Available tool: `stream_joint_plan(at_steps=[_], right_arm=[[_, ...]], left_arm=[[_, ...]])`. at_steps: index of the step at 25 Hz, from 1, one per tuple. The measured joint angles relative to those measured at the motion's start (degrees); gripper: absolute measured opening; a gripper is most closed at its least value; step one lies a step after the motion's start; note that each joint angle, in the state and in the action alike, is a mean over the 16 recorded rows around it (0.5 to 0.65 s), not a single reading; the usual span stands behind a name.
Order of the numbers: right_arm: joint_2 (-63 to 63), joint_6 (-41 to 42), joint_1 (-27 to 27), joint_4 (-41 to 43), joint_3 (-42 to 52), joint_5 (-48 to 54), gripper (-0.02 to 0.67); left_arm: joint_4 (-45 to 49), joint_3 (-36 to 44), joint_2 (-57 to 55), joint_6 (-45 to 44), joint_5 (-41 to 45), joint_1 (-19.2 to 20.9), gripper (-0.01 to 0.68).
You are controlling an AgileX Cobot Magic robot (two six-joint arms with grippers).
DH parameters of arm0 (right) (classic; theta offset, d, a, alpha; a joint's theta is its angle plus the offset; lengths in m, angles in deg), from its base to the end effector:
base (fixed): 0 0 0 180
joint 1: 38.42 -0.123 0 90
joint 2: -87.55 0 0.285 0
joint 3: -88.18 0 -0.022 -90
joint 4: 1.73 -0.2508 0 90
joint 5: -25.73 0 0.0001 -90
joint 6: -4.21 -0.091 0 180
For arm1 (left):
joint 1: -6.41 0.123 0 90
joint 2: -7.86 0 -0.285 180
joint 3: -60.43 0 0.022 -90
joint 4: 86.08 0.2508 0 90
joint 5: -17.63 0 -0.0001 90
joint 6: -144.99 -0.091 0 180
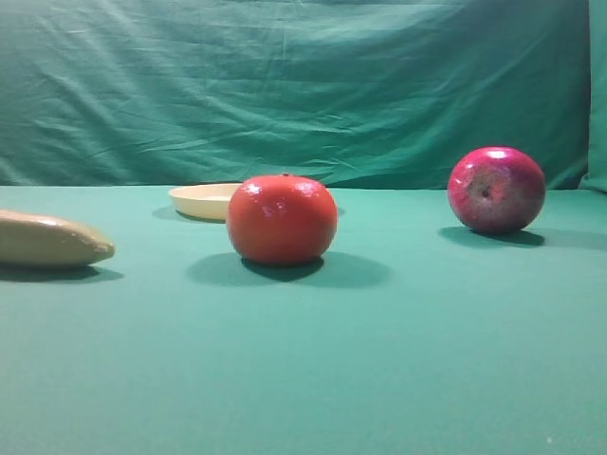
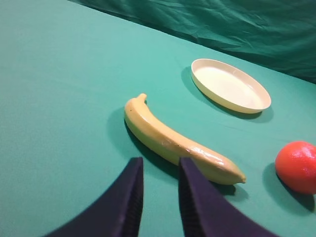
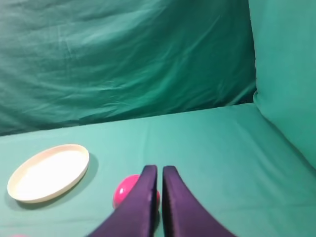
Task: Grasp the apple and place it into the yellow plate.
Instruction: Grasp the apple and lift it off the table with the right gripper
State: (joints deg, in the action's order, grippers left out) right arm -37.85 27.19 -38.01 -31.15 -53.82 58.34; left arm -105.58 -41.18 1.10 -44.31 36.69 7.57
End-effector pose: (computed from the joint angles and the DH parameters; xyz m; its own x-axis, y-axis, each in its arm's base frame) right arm 0.1612 0.0230 0.3197 -0.5347 0.0447 -0.8439 -0.1958 0.9649 0.1751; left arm 0.0533 -0.0089 0.1789 -0.2389 -0.1639 -0.9571 0.0484 0.9824 -0.1803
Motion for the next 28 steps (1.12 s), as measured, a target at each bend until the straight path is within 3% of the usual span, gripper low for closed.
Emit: stream_joint_plan(at_steps=[7,16,20,28], right_arm=[[15.61,4.58,-1.67,2.04,-11.78,9.10,0.000],[30.68,7.03,-7.84,8.00,-21.95,11.38,0.027],[35.75,7.08,-10.25,10.24,-24.23,10.48,0.131],[43.42,7.12,-11.43,11.41,-26.09,8.75,0.452]], left_arm=[[0.00,0.00,0.00,0.00,0.00,0.00,0.157],[0.00,0.00,0.00,0.00,0.00,0.00,0.157],[0.00,0.00,0.00,0.00,0.00,0.00,0.157],[0.00,0.00,0.00,0.00,0.00,0.00,0.157]])
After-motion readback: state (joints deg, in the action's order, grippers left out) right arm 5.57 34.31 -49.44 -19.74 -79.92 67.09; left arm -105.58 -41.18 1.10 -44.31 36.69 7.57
